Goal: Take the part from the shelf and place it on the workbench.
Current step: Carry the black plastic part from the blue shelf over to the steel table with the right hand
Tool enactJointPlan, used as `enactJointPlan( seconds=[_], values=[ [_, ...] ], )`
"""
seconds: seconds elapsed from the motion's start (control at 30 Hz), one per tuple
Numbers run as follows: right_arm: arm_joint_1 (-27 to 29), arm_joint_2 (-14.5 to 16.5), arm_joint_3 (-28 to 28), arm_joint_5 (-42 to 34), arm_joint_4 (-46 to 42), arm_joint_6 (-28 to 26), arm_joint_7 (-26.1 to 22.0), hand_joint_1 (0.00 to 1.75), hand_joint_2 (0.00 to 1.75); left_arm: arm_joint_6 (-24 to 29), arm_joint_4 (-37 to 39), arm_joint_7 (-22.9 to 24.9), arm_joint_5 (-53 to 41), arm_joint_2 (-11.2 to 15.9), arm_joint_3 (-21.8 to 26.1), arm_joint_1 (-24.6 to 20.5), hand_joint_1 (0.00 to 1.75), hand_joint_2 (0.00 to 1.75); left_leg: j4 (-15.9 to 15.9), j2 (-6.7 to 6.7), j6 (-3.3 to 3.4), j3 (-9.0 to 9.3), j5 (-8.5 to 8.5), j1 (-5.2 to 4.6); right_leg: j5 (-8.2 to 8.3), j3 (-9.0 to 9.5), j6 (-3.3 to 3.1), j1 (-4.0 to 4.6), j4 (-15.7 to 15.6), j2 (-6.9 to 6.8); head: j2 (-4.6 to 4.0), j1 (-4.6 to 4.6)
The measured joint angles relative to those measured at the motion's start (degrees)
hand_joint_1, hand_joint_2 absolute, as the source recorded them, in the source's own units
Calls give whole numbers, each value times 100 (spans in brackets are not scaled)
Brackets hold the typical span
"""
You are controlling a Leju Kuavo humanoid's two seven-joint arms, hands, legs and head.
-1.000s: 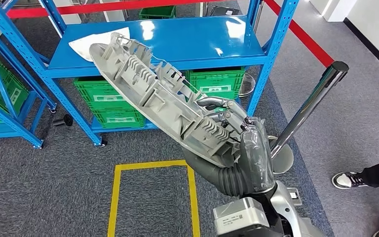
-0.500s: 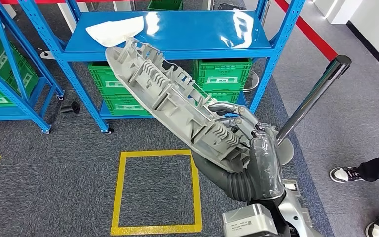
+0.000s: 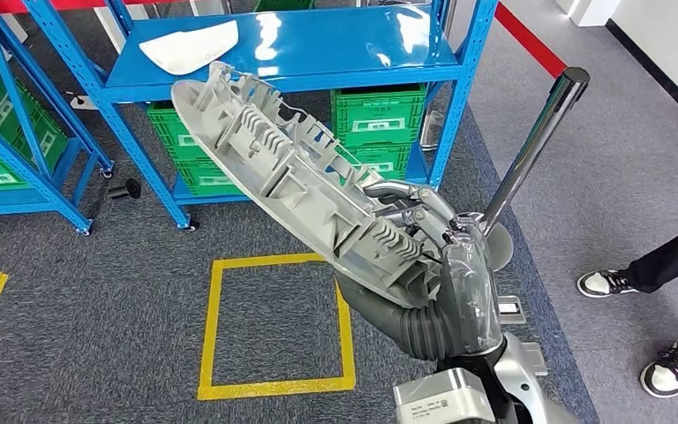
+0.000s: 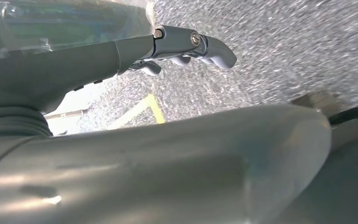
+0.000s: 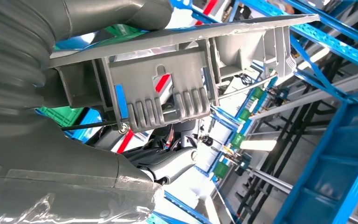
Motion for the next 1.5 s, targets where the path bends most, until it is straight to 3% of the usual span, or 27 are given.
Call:
enactJointPlan(
  seconds=[0.07,0.1,0.17,0.2,0.27,0.33,0.37,0.43,0.5,0.57,0.63,0.7,0.73,0.83,0.87,0.9,0.93,1.0,1.07,1.13,1.2,1.23,1.33,1.37,1.4,1.43,1.5],
  values=[
    [4,-1,-3,4,-11,4,6,175,175,1,0,0,0,10,-1,-17,0,175,-733,-3,69,477,-86,-28,78,-95,56,6,46,-2,0,-3],
    [7,-2,-5,6,-17,7,7,175,175,1,0,0,0,14,-1,-21,0,175,-935,-4,101,581,-147,-46,125,-120,92,2,44,-7,0,-4],
    [10,-3,-9,8,-24,12,8,175,175,0,0,4,0,12,-4,-15,0,175,-1034,1,163,555,-82,-51,198,-146,165,-14,24,-7,0,-3],
    [12,-5,-12,8,-26,15,9,175,175,-1,0,7,0,10,-6,-10,0,175,-1057,7,199,520,-23,-40,140,-174,198,-18,51,1,0,-2],
    [14,-10,-20,8,-28,18,13,175,175,-1,0,9,0,8,-9,-12,0,175,-1087,22,260,402,114,-12,-287,-300,257,-29,411,17,0,31],
    [18,-16,-25,8,-30,18,19,175,175,-1,0,9,0,9,-10,-17,0,175,-1067,25,285,237,234,-15,-802,-468,303,-44,1105,19,0,75],
    [21,-21,-26,8,-29,18,22,175,175,-1,0,9,0,8,-11,-17,0,175,-1049,27,284,147,288,-15,-899,-510,320,-49,1402,19,0,92],
    [24,-32,-26,8,-28,18,25,175,175,-1,0,10,0,4,-13,-15,0,175,-992,29,268,-49,390,-12,-713,-367,336,-57,1520,18,0,121],
    [21,-38,-28,8,-30,18,26,175,175,-1,-1,11,-1,-2,-14,-16,0,175,-916,28,233,-232,478,-8,-449,121,319,-62,927,16,0,156],
    [12,-39,-31,7,-37,21,28,175,175,-2,-2,11,-8,-5,-16,-17,0,175,-855,25,178,-357,559,-20,-499,617,263,-45,166,22,0,181],
    [2,-39,-33,-1,-44,25,31,175,175,-3,-3,16,-14,-6,-17,-17,0,175,-849,25,108,-423,665,-21,-572,749,187,-14,-140,35,0,188],
    [-5,-39,-35,-9,-44,26,32,175,175,-4,-1,23,-15,-3,-17,-14,0,175,-837,19,35,-481,685,-5,-475,664,99,-24,-152,26,0,184],
    [-7,-39,-36,-11,-43,26,32,175,175,-4,-1,28,-15,-1,-18,-11,0,175,-745,14,4,-526,559,-1,-418,616,55,-35,-156,15,0,169],
    [-10,-39,-35,-17,-41,27,34,175,175,-3,0,42,-15,0,-20,-5,0,175,167,6,-62,-756,-220,15,-264,433,-18,-39,-132,-9,0,71],
    [-9,-39,-34,-19,-41,27,35,175,175,-3,0,44,-15,-1,-20,-5,0,175,508,6,-73,-804,-384,18,-219,355,-24,-33,-106,-12,0,44],
    [-9,-39,-33,-20,-41,27,36,175,175,-3,0,45,-15,-2,-20,-6,0,175,710,6,-75,-782,-416,19,-178,272,-24,-28,-74,-14,0,26],
    [-8,-39,-33,-21,-41,27,36,175,175,-3,0,45,-15,-3,-20,-6,0,175,720,5,-68,-672,-337,18,-140,184,-21,-23,-37,-13,0,13],
    [-8,-39,-32,-24,-41,27,38,175,175,-2,0,46,-15,-2,-20,-11,0,175,163,1,-10,-180,-87,8,-68,27,-4,-15,34,-4,0,-8],
    [-6,-39,-33,-26,-41,27,40,175,175,0,-1,45,-15,10,-20,-28,0,175,-607,-6,66,357,-69,-19,8,-74,45,-2,71,1,0,-15],
    [-7,-39,-34,-27,-42,26,42,175,175,1,-2,44,-15,20,-20,-39,0,175,-949,-9,113,539,-126,-52,107,-123,115,-9,56,-7,0,-12],
    [-6,-40,-36,-28,-42,25,42,175,175,0,-2,45,-14,14,-20,-29,0,175,-1022,1,156,472,-30,-45,160,-168,184,-14,35,-4,0,-13],
    [-4,-41,-37,-30,-42,25,42,175,175,0,-2,45,-13,10,-20,-24,0,175,-1055,10,189,430,33,-29,67,-212,215,-11,95,4,0,-2],
    [0,-45,-39,-31,-41,22,42,175,175,2,-2,44,-10,3,-20,-27,0,175,-1077,28,263,229,224,-6,-658,-469,289,-31,903,20,0,70],
    [3,-47,-39,-31,-40,21,43,175,175,5,-2,44,-8,1,-20,-27,0,175,-1056,29,268,141,281,-10,-839,-545,307,-39,1262,19,0,87],
    [8,-48,-38,-31,-40,20,45,175,175,10,-2,45,-5,-2,-20,-26,0,175,-1031,30,267,47,332,-12,-899,-561,322,-45,1509,20,0,102],
    [10,-49,-38,-31,-39,21,48,175,175,19,-2,45,-4,-5,-20,-25,0,175,-1006,30,261,-47,374,-13,-839,-493,330,-48,1572,19,0,117],
    [12,-50,-37,-30,-39,21,55,175,175,47,-2,20,-13,-8,-20,-24,0,175,-951,29,235,-211,448,-13,-541,-72,316,-51,1106,17,0,150]
  ],
)
